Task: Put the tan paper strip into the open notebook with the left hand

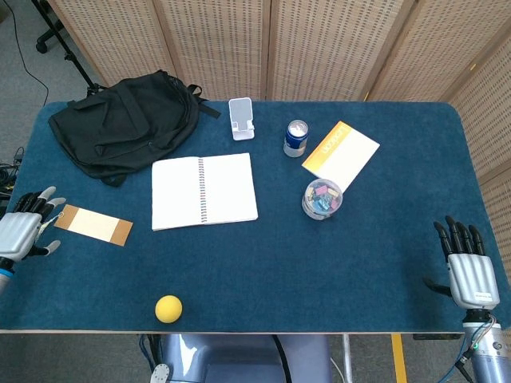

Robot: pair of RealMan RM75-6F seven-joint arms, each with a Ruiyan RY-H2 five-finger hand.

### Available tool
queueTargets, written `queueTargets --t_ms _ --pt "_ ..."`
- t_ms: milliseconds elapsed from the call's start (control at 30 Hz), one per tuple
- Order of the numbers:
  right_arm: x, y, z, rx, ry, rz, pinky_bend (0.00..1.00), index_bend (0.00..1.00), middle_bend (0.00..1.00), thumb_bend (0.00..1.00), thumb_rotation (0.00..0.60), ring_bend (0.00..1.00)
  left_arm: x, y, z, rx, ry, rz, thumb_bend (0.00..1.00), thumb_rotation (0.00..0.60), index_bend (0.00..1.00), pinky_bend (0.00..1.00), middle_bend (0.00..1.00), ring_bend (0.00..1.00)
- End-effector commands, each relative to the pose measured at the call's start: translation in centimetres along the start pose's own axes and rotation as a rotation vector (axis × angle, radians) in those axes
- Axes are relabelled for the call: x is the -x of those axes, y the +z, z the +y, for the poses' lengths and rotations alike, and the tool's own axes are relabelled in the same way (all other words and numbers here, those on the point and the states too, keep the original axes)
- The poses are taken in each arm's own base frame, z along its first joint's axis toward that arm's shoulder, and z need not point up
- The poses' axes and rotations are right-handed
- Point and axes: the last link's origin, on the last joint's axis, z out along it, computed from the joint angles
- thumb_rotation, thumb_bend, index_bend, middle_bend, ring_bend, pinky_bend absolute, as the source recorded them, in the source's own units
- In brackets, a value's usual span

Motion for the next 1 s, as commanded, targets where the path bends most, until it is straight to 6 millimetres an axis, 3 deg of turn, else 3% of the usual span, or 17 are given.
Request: queueTargets --t_ms 33,233,500,1000 --pt "0.4 0.3 0.2 0.014 -0.005 -0.012 0.0 0.0 0.0 0.0 0.6 0.0 0.7 1.6 0.1 0.016 -0.01 -0.045 0.25 0.6 0.19 0.0 0.0 0.0" --pt "0.7 0.6 0.4 0.03 -0.013 -0.022 0.0 0.0 0.0 0.0 0.6 0.0 1.8 2.5 -0.3 0.0 -0.061 -0.109 0.23 0.6 0.26 0.0 0.0 0.0" --pt "1.3 0.8 0.5 0.04 -0.025 -0.038 0.0 0.0 0.0 0.0 0.6 0.0 2.5 4.4 -1.0 -0.029 -0.072 -0.135 0.2 0.6 0.29 0.0 0.0 0.0" --pt "1.4 1.1 0.7 0.05 -0.023 -0.043 0.0 0.0 0.0 0.0 0.6 0.0 3.8 6.8 0.8 0.009 -0.082 -0.18 0.16 0.6 0.33 0.0 0.0 0.0"
